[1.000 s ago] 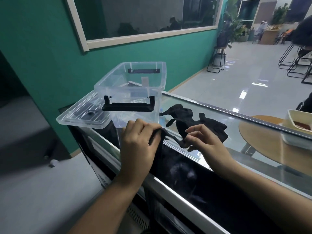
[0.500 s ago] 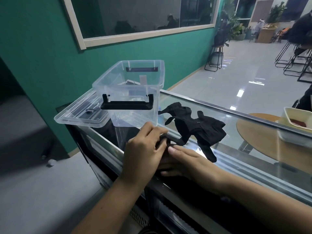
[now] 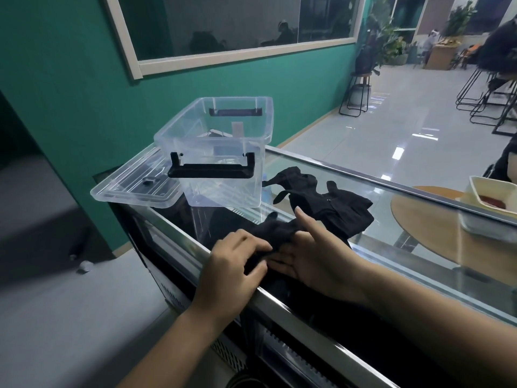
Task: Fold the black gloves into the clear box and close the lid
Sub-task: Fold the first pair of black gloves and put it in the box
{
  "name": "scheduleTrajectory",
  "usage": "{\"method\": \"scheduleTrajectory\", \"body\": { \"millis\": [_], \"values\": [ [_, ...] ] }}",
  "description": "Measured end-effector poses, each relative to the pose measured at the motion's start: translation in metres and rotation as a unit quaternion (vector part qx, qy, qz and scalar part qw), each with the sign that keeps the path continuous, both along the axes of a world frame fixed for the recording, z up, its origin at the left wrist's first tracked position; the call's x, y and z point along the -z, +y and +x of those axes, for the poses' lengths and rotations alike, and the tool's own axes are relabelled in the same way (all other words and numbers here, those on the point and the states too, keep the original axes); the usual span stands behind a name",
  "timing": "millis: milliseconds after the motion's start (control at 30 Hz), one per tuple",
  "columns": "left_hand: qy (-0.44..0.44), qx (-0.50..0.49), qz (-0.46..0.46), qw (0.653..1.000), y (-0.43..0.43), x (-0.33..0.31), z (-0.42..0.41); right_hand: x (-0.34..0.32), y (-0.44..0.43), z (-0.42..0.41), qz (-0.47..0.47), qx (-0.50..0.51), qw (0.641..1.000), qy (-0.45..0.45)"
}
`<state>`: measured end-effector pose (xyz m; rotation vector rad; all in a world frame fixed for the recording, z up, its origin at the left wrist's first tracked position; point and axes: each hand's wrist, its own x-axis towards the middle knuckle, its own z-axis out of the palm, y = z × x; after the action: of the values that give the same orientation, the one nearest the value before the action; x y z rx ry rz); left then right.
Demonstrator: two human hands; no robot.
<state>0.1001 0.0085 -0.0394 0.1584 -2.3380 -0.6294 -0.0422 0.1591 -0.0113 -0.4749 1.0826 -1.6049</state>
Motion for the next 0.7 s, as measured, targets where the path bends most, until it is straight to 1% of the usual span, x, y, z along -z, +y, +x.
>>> {"method": "scheduleTrajectory", "body": {
  "millis": [133,200,267,367,433,500,600,700],
  "values": [
    [0.007,0.018,-0.044,0.999,0.014,0.005,0.005,-0.003,-0.010,-0.005,-0.014,-0.039,0.999,0.007],
    [-0.003,0.029,-0.040,0.999,0.016,0.009,0.005,-0.007,-0.017,-0.006,-0.011,-0.040,0.999,-0.016],
    [-0.025,0.040,-0.022,0.999,0.015,0.013,0.006,-0.013,-0.025,-0.006,-0.001,-0.025,1.000,-0.008],
    [-0.063,0.045,0.009,0.997,0.015,0.014,0.008,-0.020,-0.035,-0.008,0.012,0.001,0.999,0.042],
    [-0.073,0.043,0.024,0.996,0.017,0.012,0.009,-0.024,-0.038,-0.009,0.034,0.062,0.994,0.084],
    [-0.074,0.045,0.038,0.995,0.019,0.010,0.010,-0.027,-0.038,-0.016,0.038,0.122,0.983,0.135],
    [-0.073,0.052,0.068,0.994,0.018,0.009,0.008,-0.032,-0.030,-0.031,0.038,0.162,0.958,0.233],
    [-0.066,0.059,0.092,0.992,0.012,0.008,0.004,-0.037,-0.015,-0.043,0.030,0.200,0.935,0.291]
  ]
}}
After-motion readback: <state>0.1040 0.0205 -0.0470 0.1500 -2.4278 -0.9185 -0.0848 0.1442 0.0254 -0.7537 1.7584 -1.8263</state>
